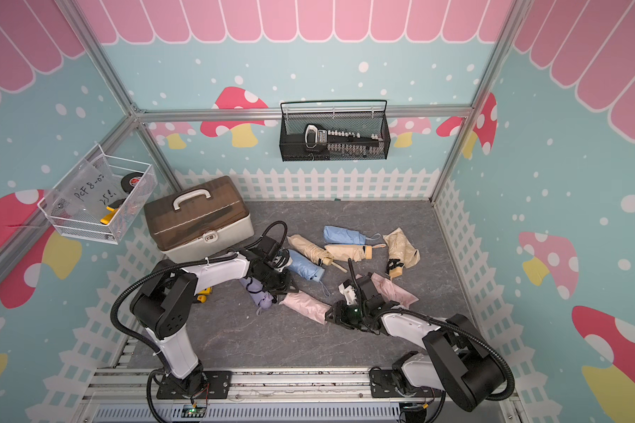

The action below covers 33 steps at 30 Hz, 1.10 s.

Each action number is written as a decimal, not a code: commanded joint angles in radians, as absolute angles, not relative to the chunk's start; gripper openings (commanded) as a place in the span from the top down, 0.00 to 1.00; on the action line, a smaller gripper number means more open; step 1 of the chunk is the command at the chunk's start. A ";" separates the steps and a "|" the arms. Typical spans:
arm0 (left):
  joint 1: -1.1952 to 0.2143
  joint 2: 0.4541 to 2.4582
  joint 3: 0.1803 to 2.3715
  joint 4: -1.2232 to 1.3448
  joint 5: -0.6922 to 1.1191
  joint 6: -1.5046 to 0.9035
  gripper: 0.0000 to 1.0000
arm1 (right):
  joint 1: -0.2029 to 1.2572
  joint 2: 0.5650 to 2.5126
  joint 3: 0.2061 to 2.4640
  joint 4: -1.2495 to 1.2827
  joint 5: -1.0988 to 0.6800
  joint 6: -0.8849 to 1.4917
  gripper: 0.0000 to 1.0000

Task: Take umbrellas out of sleeves
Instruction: Take out the umbrella from the umbrella sleeve.

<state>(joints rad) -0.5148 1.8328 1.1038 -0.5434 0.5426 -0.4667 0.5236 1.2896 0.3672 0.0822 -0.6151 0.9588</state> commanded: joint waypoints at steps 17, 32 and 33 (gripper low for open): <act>-0.525 1.861 1.073 -0.561 0.523 -0.448 0.68 | 0.517 1.326 0.338 0.221 -0.601 1.012 0.62; -0.535 1.882 1.067 -0.560 0.546 -0.439 0.78 | 0.514 1.576 0.198 0.828 -0.675 1.147 0.60; -0.537 1.882 1.066 -0.561 0.549 -0.436 0.79 | 0.513 1.596 0.190 0.878 -0.683 1.159 0.59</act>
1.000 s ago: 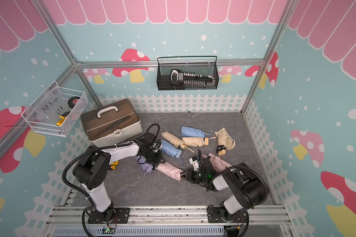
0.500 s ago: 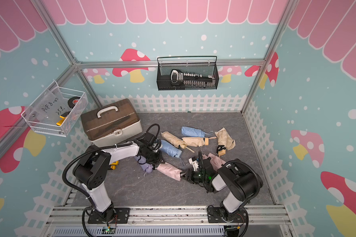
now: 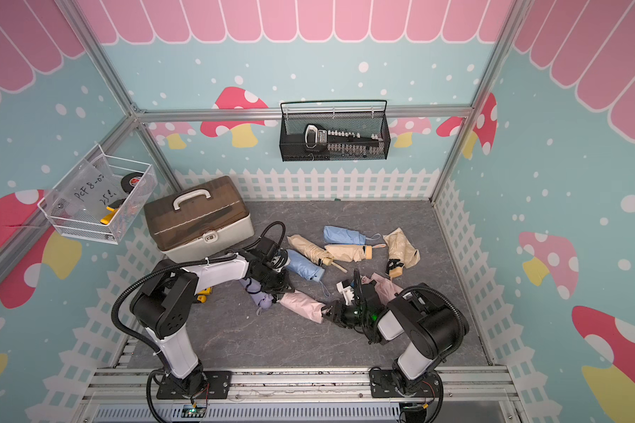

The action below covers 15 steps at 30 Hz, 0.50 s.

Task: Take umbrellas out of sleeves
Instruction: Take out the umbrella from the umbrella sleeve.

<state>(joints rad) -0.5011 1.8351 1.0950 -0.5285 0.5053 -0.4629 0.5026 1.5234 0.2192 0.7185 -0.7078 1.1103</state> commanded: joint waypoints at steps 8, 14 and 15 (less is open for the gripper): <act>-0.538 1.868 1.050 -0.567 0.547 -0.425 0.83 | 0.513 1.644 0.188 1.000 -0.700 1.193 0.58; -0.541 1.864 1.045 -0.564 0.545 -0.427 0.83 | 0.515 1.622 0.211 0.952 -0.705 1.178 0.59; -0.542 1.864 1.045 -0.563 0.543 -0.428 0.83 | 0.516 1.621 0.217 0.941 -0.708 1.152 0.59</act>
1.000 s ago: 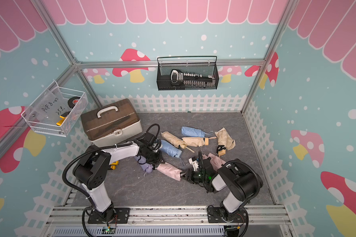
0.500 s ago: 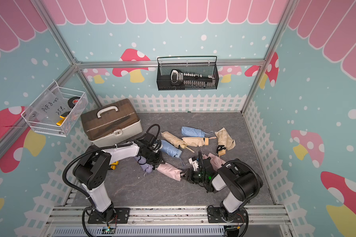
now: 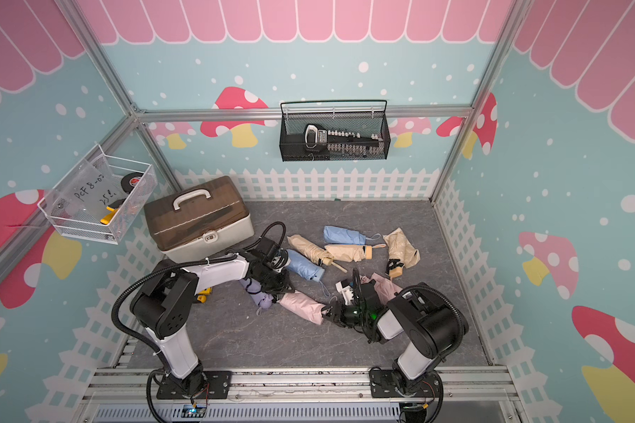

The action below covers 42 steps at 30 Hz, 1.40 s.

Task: Take umbrellas out of sleeves
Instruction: Take out the umbrella from the umbrella sleeve.

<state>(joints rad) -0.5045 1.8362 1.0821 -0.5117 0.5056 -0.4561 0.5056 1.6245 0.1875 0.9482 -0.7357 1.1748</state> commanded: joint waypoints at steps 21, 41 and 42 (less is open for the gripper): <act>-0.468 1.772 0.993 -0.474 0.667 -0.483 0.42 | 0.431 1.377 0.327 0.378 -0.788 0.889 0.80; -0.458 1.807 0.878 -0.303 0.797 -0.546 0.87 | 0.391 1.425 0.413 0.151 -0.796 0.756 0.81; -0.454 1.813 0.880 -0.310 0.799 -0.543 0.93 | 0.391 1.426 0.416 0.148 -0.791 0.755 0.81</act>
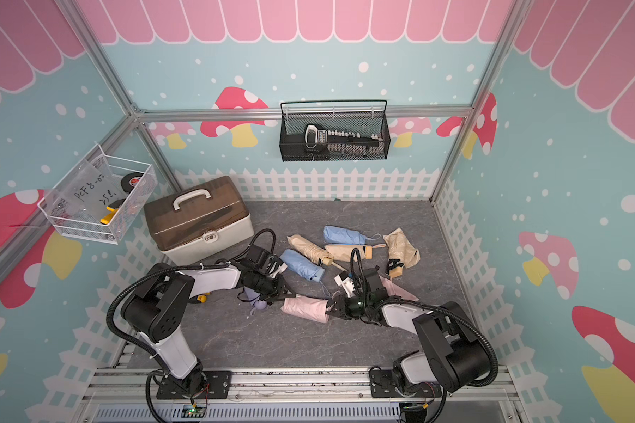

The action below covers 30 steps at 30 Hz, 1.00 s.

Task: Take umbrellas out of sleeves
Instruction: Take out the umbrella from the umbrella sleeve.

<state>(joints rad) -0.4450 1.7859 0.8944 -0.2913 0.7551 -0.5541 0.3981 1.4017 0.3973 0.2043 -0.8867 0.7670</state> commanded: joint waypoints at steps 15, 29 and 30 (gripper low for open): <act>-0.327 1.742 0.937 -0.516 0.557 -0.434 1.00 | 0.353 1.345 0.432 0.013 -0.711 0.723 0.83; -0.313 1.828 1.024 -0.530 0.609 -0.377 1.00 | 0.264 0.977 0.390 -0.296 -0.682 0.694 0.83; -0.314 1.829 1.015 -0.480 0.659 -0.392 0.89 | 0.264 0.973 0.378 -0.289 -0.690 0.695 0.83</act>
